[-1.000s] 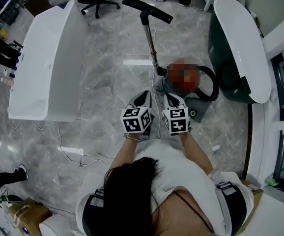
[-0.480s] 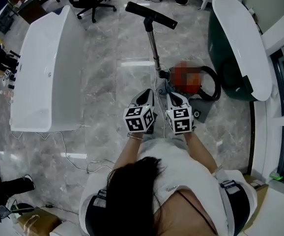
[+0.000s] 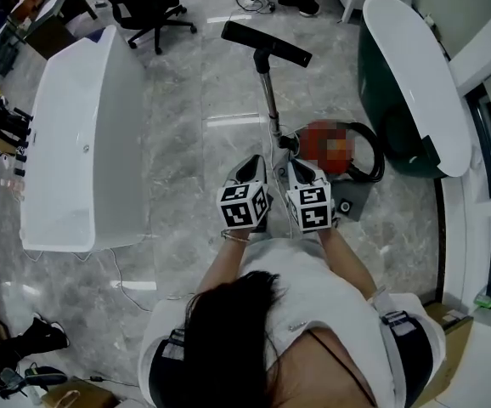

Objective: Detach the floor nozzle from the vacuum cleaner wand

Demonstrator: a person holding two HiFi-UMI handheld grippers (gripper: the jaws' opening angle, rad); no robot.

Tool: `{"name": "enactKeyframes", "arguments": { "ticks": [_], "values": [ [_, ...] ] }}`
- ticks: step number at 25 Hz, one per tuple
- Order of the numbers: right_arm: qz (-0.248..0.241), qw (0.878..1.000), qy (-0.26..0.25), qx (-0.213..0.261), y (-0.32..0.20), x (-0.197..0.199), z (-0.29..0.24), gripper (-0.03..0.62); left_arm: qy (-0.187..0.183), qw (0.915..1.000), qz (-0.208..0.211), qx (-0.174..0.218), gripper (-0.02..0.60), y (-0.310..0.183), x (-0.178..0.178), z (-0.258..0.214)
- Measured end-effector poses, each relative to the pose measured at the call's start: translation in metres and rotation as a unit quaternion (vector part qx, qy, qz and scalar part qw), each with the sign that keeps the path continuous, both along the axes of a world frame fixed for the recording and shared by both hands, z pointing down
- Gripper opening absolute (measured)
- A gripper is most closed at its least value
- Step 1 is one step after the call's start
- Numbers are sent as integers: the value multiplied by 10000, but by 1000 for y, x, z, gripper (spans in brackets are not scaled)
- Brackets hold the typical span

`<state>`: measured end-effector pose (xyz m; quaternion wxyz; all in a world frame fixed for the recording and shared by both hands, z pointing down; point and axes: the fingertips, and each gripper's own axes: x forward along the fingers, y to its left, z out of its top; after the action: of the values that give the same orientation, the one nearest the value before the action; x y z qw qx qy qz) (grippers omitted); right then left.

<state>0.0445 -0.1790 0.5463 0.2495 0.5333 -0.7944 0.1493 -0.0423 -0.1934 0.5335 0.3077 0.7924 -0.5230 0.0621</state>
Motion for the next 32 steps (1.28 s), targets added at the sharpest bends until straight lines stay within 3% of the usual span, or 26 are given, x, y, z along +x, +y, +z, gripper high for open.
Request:
{"name": "enactKeyframes", "arguments": {
  "ticks": [11, 24, 32],
  "values": [
    [308, 9994, -143, 98, -37, -14, -8, 15, 139, 9993, 232, 276, 11, -37, -16, -9],
    [613, 9972, -16, 418, -52, 11, -22, 15, 201, 9989, 220, 350, 11, -47, -19, -10],
    [249, 9938, -525, 949, -61, 4, -46, 15, 157, 9991, 211, 326, 11, -51, -15, -8]
  ]
}}
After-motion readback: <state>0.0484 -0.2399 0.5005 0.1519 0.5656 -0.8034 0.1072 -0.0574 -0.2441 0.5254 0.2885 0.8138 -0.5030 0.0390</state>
